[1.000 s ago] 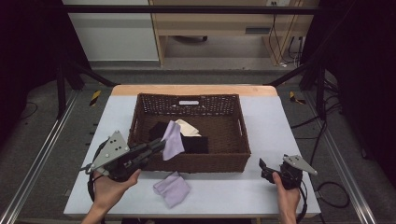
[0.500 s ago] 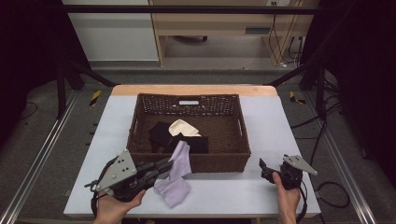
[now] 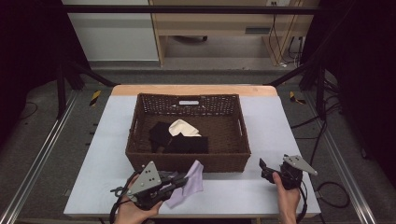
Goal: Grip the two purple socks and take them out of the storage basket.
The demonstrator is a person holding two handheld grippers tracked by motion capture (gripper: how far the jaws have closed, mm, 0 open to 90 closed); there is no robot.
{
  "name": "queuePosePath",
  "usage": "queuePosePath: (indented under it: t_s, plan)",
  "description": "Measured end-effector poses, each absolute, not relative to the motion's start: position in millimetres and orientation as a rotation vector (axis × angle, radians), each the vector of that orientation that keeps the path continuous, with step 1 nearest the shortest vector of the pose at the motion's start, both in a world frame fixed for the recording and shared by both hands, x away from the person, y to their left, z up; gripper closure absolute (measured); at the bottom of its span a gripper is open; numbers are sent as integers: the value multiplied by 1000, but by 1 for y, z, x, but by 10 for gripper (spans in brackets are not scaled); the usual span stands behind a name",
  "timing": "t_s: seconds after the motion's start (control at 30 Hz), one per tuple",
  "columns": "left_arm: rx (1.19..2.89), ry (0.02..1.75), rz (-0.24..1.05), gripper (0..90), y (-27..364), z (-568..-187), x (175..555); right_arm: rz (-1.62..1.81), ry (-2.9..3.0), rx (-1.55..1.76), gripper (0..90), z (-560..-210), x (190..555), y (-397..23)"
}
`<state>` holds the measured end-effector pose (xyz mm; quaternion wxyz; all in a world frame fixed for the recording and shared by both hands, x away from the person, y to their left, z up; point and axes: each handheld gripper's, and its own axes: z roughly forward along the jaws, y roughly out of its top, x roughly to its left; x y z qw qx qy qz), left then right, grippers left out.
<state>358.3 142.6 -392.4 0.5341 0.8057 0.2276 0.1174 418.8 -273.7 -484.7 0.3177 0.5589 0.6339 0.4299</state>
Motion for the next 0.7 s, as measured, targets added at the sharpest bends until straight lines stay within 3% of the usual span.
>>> queuePosePath:
  t_s: [0.7]
  plan:
    - [2104,619,225,861,119,-461,384,1133,1667,1465,45,-485,419,-274]
